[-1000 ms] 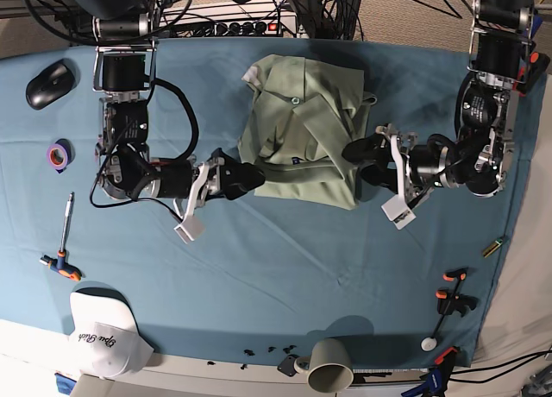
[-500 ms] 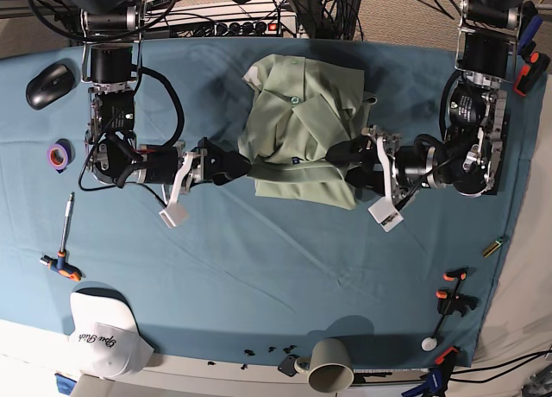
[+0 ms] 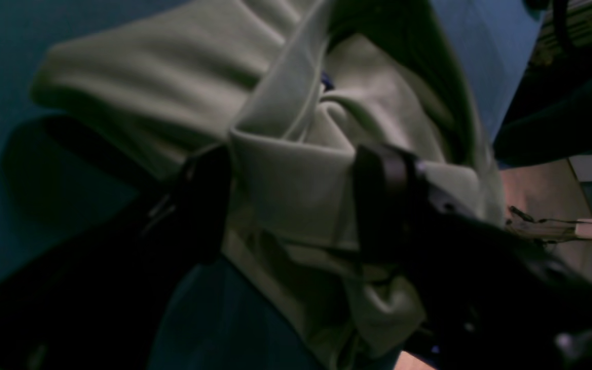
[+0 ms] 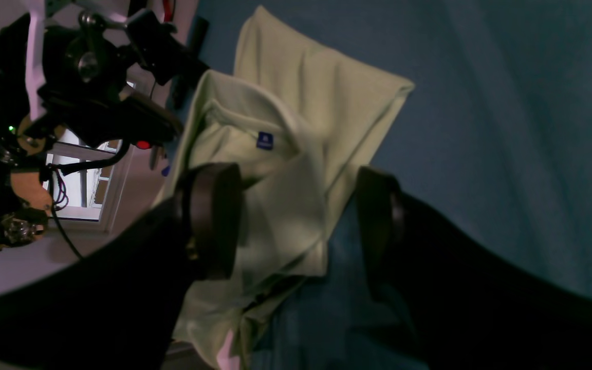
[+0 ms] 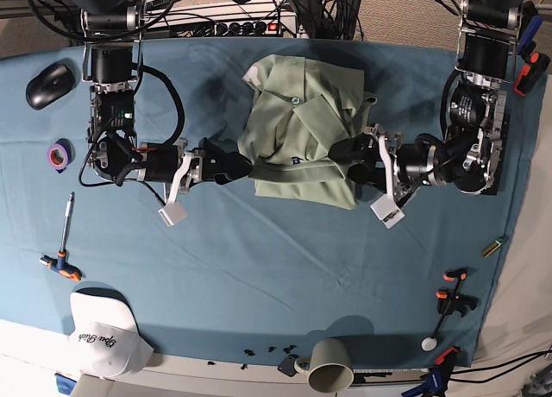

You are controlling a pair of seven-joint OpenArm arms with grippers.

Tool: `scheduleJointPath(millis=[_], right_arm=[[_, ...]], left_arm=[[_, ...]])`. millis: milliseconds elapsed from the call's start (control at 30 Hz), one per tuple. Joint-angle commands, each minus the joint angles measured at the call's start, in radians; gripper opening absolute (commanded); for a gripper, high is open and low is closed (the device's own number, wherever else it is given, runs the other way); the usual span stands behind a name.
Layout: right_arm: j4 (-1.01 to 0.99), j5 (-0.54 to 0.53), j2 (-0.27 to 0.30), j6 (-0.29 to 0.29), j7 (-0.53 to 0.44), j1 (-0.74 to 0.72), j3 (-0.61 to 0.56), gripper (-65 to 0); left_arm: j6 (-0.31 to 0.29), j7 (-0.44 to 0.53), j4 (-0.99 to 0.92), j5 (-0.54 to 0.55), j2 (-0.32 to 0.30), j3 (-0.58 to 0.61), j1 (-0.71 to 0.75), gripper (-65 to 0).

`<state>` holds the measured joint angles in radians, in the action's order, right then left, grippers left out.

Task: Fold the T-shirt properly
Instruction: 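Grasp the shirt's side edges with both grippers, then push the side edges inward with both grippers to square the stack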

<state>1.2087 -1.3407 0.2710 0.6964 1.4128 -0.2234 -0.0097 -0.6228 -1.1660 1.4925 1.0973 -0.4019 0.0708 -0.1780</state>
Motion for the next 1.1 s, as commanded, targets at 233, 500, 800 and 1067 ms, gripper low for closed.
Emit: scheduleJointPath(millis=[233, 500, 800, 1067], right_arm=[[0.013, -0.08, 0.009, 0.002, -0.017, 0.029, -0.061, -29.0], [0.013, -0.085, 0.006, 0.002, -0.017, 0.031, -0.107, -43.7], [0.013, -0.084, 0.006, 0.002, -0.017, 0.026, -0.106, -65.0], [0.013, -0.084, -0.019, 0.002, -0.017, 0.01, -0.061, -65.0]], left_arm=[[-0.034, -0.031, 0.015, 0.109, -0.008, -0.008, -0.021, -27.1], [-0.034, -0.031, 0.015, 0.116, -0.008, -0.008, -0.021, -42.6], [-0.075, -0.03, 0.015, 0.137, -0.008, -0.008, -0.026, -65.0], [-0.039, 0.067, 0.015, -0.01, 0.023, -0.008, -0.041, -65.0]])
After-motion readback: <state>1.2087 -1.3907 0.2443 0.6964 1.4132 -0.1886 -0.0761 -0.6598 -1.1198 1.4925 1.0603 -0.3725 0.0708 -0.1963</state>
